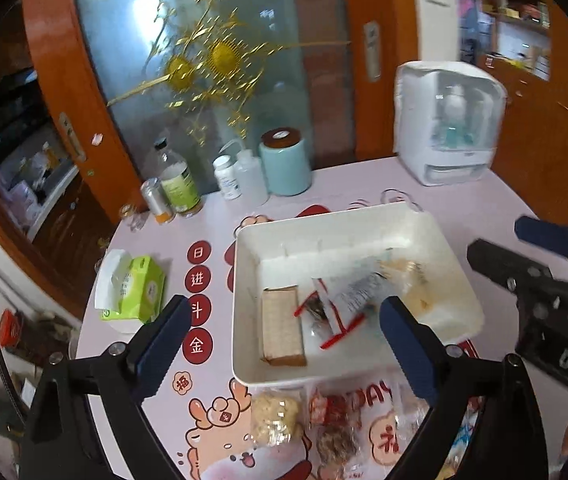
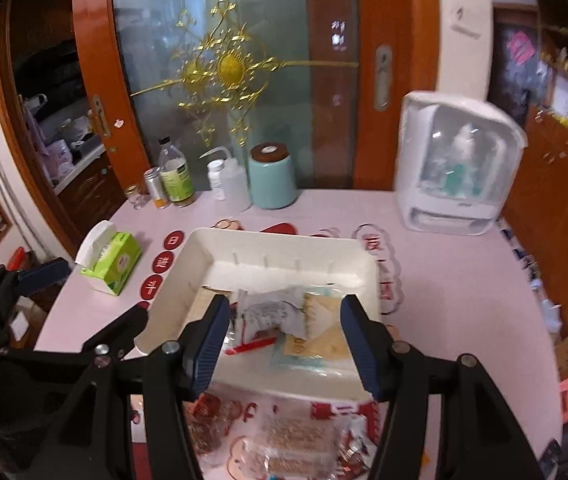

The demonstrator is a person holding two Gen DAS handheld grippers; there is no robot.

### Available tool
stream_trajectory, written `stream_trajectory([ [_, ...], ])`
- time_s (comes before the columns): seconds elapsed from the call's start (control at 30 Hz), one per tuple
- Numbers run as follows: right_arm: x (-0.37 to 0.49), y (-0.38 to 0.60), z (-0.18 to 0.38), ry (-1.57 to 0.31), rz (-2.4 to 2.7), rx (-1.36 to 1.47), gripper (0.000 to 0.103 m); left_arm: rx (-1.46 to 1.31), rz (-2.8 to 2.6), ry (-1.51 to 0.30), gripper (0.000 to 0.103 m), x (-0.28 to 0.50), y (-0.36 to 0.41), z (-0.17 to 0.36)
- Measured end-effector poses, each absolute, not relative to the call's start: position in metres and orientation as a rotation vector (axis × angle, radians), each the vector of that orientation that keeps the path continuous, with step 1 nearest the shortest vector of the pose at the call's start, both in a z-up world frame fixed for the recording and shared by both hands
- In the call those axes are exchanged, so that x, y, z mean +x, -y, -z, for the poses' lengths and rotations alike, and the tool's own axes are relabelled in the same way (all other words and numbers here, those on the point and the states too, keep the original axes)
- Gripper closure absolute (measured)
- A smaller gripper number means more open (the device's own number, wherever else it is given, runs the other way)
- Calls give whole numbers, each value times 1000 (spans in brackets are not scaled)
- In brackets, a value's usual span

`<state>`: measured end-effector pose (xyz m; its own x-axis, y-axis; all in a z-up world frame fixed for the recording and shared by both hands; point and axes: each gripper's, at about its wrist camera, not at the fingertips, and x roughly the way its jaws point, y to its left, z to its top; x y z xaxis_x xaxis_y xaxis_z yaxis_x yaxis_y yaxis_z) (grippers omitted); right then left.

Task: Organize snacks
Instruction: 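Lift both snacks over the white tray and release them inside, then grasp the clear puffed-snack bag with left tool while right tool grasps the red Cookies pack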

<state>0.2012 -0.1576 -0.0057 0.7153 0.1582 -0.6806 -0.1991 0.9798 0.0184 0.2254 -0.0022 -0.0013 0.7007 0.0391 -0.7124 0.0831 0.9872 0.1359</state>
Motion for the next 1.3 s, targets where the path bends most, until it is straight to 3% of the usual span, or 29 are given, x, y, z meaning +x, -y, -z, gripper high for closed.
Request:
stream_trajectory([
  [0.3,109,189,-11,-645,-83,-17,45,156,246,-785,9,144,10,-8],
  [0.67,31,212,13,-744,-61,-116,45,211,419,-861,9,85,31,16],
  [0.83,25,223,41,-806,-146,-146,45,238,433,-944,9,78,47,45],
  [1.13,43,241,151,-1021,-415,-385,45,317,559,-1103,9,73,80,135],
  [1.3,47,245,191,-1053,-579,-508,45,401,636,-1172,9,74,97,173],
])
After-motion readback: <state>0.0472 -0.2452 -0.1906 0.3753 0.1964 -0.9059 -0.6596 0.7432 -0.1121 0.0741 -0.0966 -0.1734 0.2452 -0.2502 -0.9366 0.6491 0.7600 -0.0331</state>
